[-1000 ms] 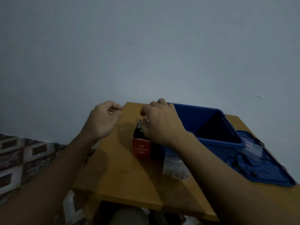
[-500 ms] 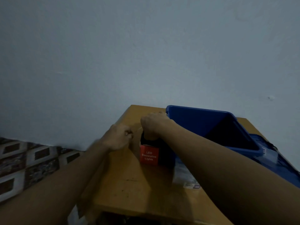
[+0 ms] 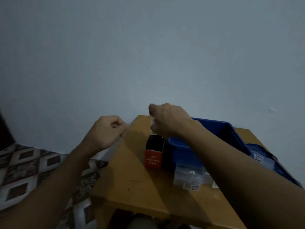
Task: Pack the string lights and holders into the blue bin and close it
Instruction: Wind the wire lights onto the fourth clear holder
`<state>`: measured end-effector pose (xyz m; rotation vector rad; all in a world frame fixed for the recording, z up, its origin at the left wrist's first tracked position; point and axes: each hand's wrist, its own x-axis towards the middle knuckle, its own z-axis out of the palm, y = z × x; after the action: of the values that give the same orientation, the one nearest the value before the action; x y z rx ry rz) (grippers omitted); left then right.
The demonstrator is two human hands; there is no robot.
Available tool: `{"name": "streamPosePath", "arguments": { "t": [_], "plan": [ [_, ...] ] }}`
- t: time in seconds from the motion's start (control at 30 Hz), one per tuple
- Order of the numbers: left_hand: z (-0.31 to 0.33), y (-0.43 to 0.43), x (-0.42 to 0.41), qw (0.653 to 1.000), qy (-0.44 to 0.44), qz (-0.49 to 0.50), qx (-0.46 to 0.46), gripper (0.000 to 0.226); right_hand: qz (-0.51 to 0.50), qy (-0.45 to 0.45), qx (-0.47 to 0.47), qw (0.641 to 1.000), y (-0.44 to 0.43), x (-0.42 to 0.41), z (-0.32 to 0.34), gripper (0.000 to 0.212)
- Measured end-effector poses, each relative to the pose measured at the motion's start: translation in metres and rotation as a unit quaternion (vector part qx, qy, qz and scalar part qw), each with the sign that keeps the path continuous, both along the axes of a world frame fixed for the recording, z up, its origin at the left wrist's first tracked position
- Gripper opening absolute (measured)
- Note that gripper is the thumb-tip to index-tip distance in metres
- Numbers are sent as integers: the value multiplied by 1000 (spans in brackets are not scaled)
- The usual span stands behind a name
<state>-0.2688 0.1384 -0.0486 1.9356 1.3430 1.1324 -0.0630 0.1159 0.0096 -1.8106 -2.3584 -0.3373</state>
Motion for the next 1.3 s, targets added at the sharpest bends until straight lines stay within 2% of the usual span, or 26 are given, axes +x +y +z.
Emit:
{"name": "streamPosePath", "arguments": {
  "t": [0.13, 0.23, 0.37, 0.47, 0.63, 0.77, 0.9, 1.0, 1.13, 1.2, 1.3],
  "plan": [
    [29, -41, 5, 995, -79, -45, -32, 26, 32, 135, 24, 990, -42, 12, 15, 29],
    [43, -73, 13, 988, -112, -98, -42, 25, 63, 204, 54, 976, -76, 24, 22, 30],
    [53, -113, 29, 972, -106, -187, -92, 31, 65, 268, 80, 958, -125, 38, 25, 29],
    [58, -144, 49, 959, -91, -235, -132, 45, 64, 305, 94, 946, -160, 48, 24, 29],
    [59, -193, 89, 940, -140, -239, -197, 62, 45, 355, 133, 924, -213, 66, 16, 26],
    [56, -224, 114, 905, -186, -285, -254, 50, 32, 425, 146, 893, -251, 83, 8, 23],
    [54, -237, 135, 900, -201, -295, -250, 36, 16, 469, 147, 871, -279, 100, -3, 23],
    [51, -243, 151, 899, -205, -282, -264, 34, 7, 522, 143, 840, -294, 114, -14, 23],
    [41, -247, 169, 891, -204, -292, -281, 56, 18, 619, 123, 776, -307, 129, -29, 23],
    [36, -248, 175, 891, -207, -301, -270, 49, 24, 654, 108, 748, -311, 134, -34, 26],
    [30, -250, 181, 914, -185, -292, -215, 41, 27, 695, 78, 715, -315, 138, -39, 32]
  ]
}}
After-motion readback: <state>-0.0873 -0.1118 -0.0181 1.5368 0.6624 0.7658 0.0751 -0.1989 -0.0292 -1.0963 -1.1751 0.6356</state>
